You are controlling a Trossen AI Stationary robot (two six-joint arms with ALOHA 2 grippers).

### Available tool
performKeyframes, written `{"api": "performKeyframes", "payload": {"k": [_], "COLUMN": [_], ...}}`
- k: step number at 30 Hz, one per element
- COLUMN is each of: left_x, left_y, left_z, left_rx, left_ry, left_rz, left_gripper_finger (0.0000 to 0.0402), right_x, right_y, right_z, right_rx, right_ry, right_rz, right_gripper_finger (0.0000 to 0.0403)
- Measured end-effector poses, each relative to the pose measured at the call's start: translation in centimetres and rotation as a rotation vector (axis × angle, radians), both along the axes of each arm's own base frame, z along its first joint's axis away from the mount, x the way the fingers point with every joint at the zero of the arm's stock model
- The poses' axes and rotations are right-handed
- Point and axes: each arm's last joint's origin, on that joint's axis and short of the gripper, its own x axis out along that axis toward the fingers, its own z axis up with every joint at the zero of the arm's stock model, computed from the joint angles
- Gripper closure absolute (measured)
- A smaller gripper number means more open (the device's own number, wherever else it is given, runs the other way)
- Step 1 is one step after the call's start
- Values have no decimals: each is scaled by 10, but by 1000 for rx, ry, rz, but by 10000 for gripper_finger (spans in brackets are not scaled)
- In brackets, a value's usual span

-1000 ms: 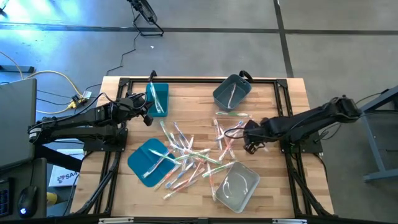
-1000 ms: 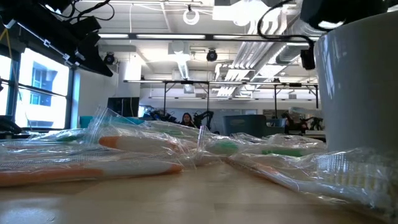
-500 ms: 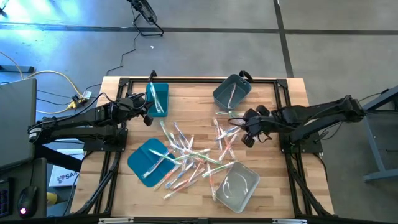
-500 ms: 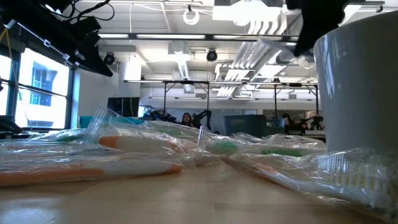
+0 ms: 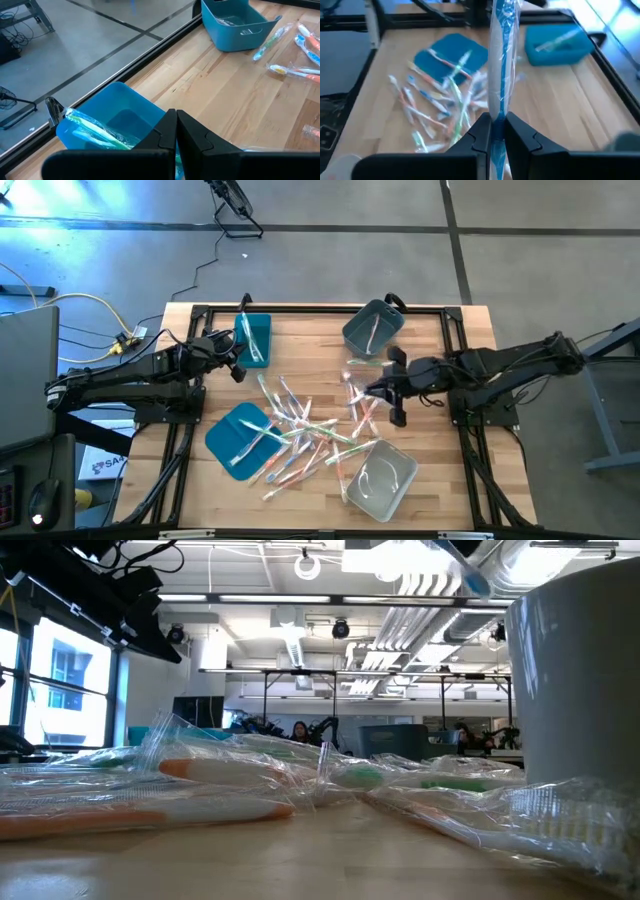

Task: Pick & Place Toothbrushes
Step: Put the blue toothbrush into the light gray bin

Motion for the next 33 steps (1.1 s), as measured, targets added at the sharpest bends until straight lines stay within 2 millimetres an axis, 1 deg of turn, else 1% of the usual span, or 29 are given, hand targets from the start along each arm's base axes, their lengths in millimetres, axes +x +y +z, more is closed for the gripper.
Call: {"api": "performKeyframes", "payload": {"k": [3,6,11,20,28,33], "left_x": [0,0,0,-1,-2,-2], "left_y": [0,0,0,0,-1,-1], "left_z": [0,0,-1,-3,-4,-4], "left_rx": [0,0,-5,-11,-16,-16], "left_ry": [0,0,10,27,47,48], "left_rz": [0,0,0,1,1,1], "left_gripper_finger": [396,396,396,396,396,396], "right_x": [3,3,9,32,44,49], "right_y": [8,16,28,50,65,75], "right_z": [1,1,-8,-43,-77,-93], "right_rx": [23,74,144,291,306,328], "right_ry": [-33,-28,17,221,404,479], "right_rz": [33,62,100,213,272,256], "right_gripper_finger": [376,376,376,376,376,376]}}
